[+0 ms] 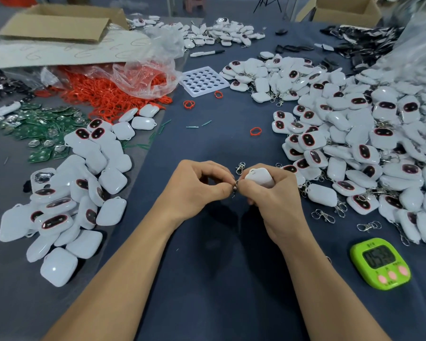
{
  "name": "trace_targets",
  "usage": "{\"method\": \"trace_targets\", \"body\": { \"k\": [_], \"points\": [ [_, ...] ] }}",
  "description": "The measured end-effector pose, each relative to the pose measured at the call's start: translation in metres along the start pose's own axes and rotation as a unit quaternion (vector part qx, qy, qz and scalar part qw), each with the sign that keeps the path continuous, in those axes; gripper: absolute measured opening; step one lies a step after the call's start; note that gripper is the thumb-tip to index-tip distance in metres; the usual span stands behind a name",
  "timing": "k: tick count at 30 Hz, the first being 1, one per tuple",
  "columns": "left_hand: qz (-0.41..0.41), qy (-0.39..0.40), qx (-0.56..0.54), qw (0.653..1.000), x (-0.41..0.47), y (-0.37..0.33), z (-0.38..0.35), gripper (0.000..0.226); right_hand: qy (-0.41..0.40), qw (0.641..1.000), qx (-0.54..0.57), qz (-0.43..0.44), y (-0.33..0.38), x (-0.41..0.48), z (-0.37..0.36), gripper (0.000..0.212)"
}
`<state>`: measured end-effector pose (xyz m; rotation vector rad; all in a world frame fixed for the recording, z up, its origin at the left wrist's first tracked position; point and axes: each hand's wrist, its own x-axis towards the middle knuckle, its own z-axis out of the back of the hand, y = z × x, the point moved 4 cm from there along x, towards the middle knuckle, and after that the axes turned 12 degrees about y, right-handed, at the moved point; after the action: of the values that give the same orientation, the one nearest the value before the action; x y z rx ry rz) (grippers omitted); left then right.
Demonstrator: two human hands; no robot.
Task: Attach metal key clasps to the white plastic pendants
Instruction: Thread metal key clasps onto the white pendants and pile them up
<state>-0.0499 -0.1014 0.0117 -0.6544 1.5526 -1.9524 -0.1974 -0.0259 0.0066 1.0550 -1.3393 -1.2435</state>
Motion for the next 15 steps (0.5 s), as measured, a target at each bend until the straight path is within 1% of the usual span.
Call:
{"method": "trace_targets", "body": {
  "k": [2, 4, 6, 11, 15],
  "points": [
    [-0.009, 0.002, -0.003, 1.000, -0.0010, -0.0010, -0.0007, 0.010, 0.003, 1.000, 0.004, -0.003, 0.0008, -0.0002, -0.0002, 0.012],
    [-0.014, -0.001, -0.004, 1.000, -0.0022, -0.0031, -0.0011, 0.013, 0.019, 1.000, 0.009, -0.005, 0.0026, -0.0005, -0.0019, 0.010],
    [-0.016, 0.002, -0.005, 1.000, -0.0030, -0.0043, -0.0018, 0.012, 0.024, 1.000, 0.015, -0.010, 0.0035, -0.0016, -0.0025, 0.008],
    [-0.009, 0.020, -0.005, 1.000, -0.0031, -0.0064, -0.0017, 0.012, 0.024, 0.999, 0.012, -0.024, 0.0058, -0.0026, -0.0028, 0.014],
    [0.001, 0.040, -0.008, 0.999, -0.0041, -0.0068, -0.0039, 0.010, 0.044, 0.999, 0.008, -0.025, 0.0065, -0.0035, -0.0026, 0.016]
  ]
}}
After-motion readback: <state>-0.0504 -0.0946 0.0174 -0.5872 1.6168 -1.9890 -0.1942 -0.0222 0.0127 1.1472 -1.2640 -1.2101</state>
